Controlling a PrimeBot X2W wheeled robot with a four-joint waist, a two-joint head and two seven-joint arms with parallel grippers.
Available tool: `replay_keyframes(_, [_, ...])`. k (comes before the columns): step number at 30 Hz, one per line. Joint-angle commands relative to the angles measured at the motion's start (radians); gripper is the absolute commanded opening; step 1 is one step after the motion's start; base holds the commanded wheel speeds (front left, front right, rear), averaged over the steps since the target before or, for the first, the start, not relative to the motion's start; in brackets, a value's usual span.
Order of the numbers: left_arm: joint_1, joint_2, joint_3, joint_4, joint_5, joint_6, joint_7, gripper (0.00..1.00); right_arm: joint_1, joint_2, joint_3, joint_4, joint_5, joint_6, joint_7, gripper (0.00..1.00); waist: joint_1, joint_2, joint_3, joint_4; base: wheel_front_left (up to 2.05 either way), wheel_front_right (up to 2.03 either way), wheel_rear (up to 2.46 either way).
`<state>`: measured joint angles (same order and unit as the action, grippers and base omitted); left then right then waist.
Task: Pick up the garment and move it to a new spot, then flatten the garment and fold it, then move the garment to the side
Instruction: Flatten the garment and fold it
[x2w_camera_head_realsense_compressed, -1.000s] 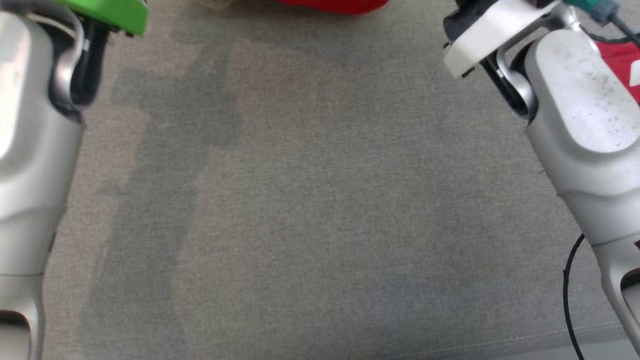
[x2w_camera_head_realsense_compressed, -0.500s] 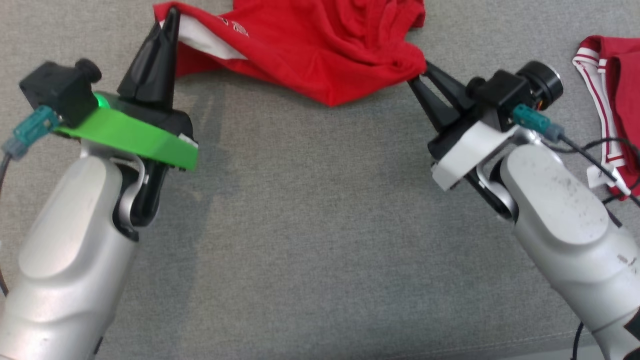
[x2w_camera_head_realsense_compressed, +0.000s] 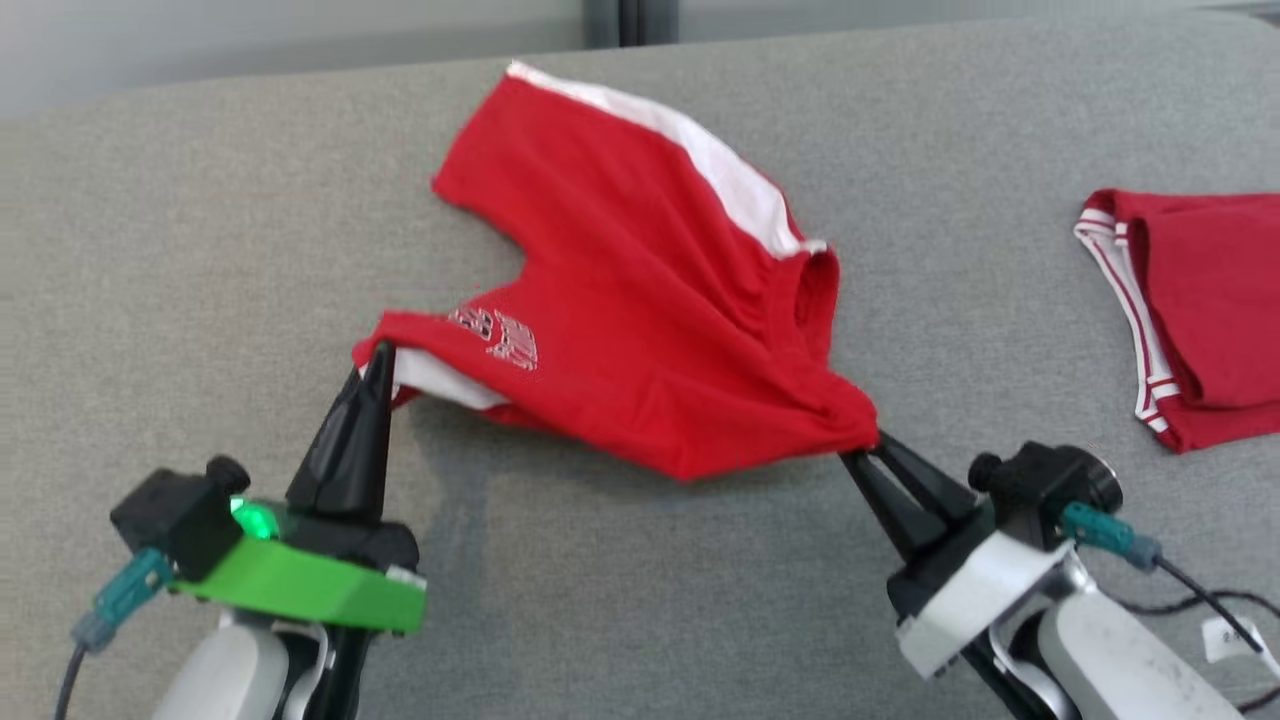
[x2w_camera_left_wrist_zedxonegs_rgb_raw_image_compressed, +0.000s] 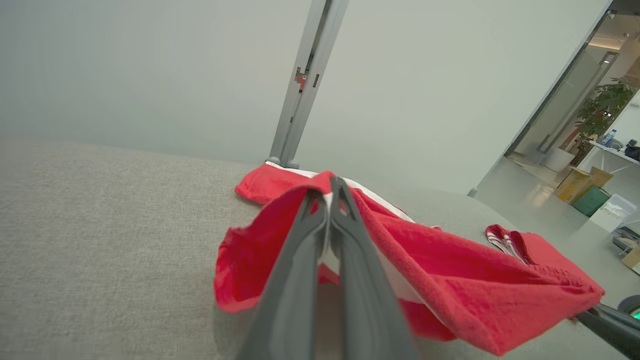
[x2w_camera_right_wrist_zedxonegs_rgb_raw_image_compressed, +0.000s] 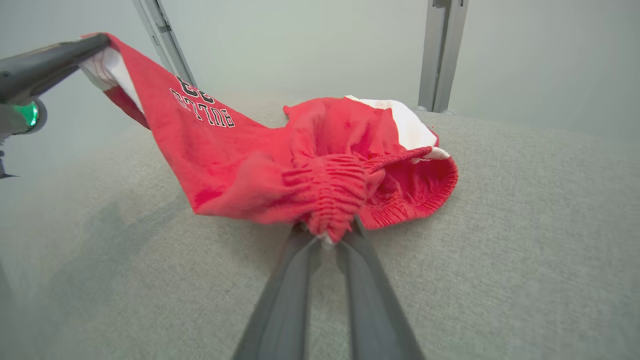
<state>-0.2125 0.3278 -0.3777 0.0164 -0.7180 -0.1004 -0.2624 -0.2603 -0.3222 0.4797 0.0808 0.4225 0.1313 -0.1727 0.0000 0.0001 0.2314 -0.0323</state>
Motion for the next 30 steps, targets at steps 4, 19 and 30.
replay_keyframes(4, [0.148,0.044,0.004,-0.107,-0.006,0.049,0.026,0.00,0.167,-0.012,-0.040,-0.152,0.028,-0.001,0.077,0.00,0.0000,-0.0001,-0.166,0.001,0.00,0.00,0.00])
replay_keyframes(19, [0.218,0.121,0.033,-0.176,-0.060,0.088,0.132,0.00,0.323,0.041,-0.070,-0.275,0.106,-0.001,0.243,0.00,0.0000,-0.0001,-0.120,-0.029,0.00,0.00,0.00])
replay_keyframes(30, [-0.165,0.076,0.004,0.045,-0.036,0.004,0.143,0.00,0.112,0.135,-0.119,-0.109,0.208,-0.001,0.197,0.00,0.0000,-0.0001,0.041,-0.092,0.00,0.00,0.00])
